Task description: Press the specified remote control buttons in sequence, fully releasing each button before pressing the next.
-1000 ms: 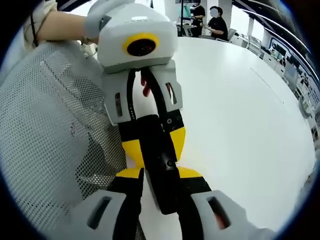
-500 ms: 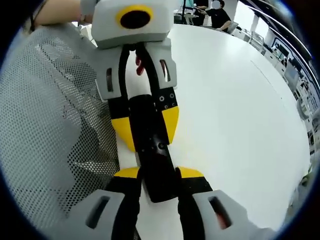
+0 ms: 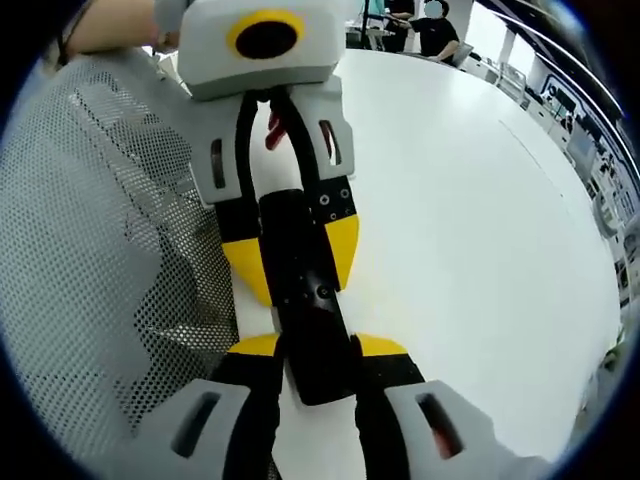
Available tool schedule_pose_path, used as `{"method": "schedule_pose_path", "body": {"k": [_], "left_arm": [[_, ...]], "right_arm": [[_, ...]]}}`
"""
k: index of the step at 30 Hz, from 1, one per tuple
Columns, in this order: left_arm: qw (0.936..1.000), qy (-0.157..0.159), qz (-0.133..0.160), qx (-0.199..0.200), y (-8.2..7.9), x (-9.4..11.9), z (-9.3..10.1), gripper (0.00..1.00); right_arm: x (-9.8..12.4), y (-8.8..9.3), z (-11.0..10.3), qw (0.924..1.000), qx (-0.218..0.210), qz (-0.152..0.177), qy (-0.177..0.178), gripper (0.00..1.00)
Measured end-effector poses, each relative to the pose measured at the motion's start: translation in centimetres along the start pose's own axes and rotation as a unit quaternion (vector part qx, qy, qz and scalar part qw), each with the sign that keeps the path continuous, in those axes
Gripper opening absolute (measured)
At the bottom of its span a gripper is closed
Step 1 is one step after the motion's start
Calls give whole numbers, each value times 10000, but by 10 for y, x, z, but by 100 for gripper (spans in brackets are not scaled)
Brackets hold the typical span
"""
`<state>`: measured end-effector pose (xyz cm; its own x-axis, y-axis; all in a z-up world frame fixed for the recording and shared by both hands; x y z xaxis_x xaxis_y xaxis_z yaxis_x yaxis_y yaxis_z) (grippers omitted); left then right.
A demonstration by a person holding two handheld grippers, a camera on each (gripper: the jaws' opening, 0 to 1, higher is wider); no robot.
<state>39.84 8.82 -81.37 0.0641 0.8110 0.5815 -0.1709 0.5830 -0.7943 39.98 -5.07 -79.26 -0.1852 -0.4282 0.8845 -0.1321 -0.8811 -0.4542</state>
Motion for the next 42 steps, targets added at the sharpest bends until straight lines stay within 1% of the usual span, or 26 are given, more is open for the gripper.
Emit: {"method": "schedule_pose_path", "body": {"k": [2,3,6,10,11,12,13,14,15,18,19,20,21,22,23,24,28,30,31,32,33,34,37,39,42], "left_arm": [[9998,16,79,204,0,-1,-1,26],[9997,30,74,233,-1,0,-2,26],[9996,36,57,259,-2,-1,-2,26],[9996,-63,30,288,-6,-5,-2,27],[9992,-84,-23,401,-8,-5,-2,28],[9982,-68,-26,594,-9,-5,-2,30],[9972,-11,22,747,-11,-5,-2,33],[9970,-3,48,771,-11,-5,-2,38],[9969,-20,83,780,-11,-4,-3,40],[9950,-67,207,974,-11,-3,-5,44],[9929,-93,313,1146,-12,-3,-5,47],[9906,-30,439,1292,-13,-3,-5,53],[9895,-75,542,1341,-13,-3,-7,59],[9868,-148,693,1455,-13,-3,-7,65],[9860,-173,754,1480,-14,-2,-8,72],[9857,-170,721,1513,-13,0,-10,75],[9821,-255,789,1688,-13,3,-12,85],[9792,-385,882,1787,-14,7,-15,94],[9769,-514,984,1824,-16,10,-18,100],[9768,-572,997,1808,-16,12,-20,100],[9778,-513,952,1796,-15,13,-19,100],[9775,-532,965,1801,-14,14,-19,100],[9769,-548,946,1836,-16,11,-18,100],[9777,-561,923,1801,-17,12,-17,100],[9809,-632,835,1637,-20,17,-18,100]], "right_arm": [[0,0,0,10000,15,-17,-2,26],[0,0,0,10000,25,-24,-5,26],[0,-1,1,10000,36,-37,-17,26],[-1,-1,1,10000,40,-54,-27,26],[-1,-1,2,10000,29,-62,-28,25],[-1,-1,2,10000,25,-64,-27,25],[-1,-1,2,10000,17,-68,-23,25],[-1,-1,2,10000,-5,-76,-16,25],[-1,-1,2,10000,-21,-89,-15,25],[-1,-2,2,9999,-46,-120,-14,25],[-1,-2,2,9999,-56,-126,-14,25],[-1,-3,3,9999,-66,-126,-14,25],[-1,-2,3,9999,-85,-137,-17,25],[-1,-3,3,9998,-111,-133,-18,25],[-1,-3,3,9998,-135,-127,-20,25],[-1,-3,3,9998,-158,-121,-25,25],[-1,-3,3,9997,-229,-114,-42,25],[-1,-3,3,9997,-233,-112,-42,25],[-1,-3,3,9996,-242,-114,-45,25],[-1,-3,3,9996,-251,-109,-44,25],[-1,-3,4,9992,-375,-95,-60,25],[-1,-3,5,9991,-403,-116,-68,25],[-1,-3,4,9992,-390,-93,-79,25],[-1,-3,4,9992,-372,-97,-72,25],[-1,-3,4,9993,-347,-102,-63,25]]}}
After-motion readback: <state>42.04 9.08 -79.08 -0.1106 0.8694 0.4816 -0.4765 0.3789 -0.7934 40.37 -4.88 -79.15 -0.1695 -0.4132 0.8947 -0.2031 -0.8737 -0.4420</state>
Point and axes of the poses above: the point that each gripper's makers call its tool centre point, and the gripper's own axes: x roughly backward along the fingers, z roughly to its right, y roughly out of its underside, the point moved 10 cm from there along x, roughly backward along the fingers, and after that the axes turned 7 degrees about y, right-handed, at the moved point
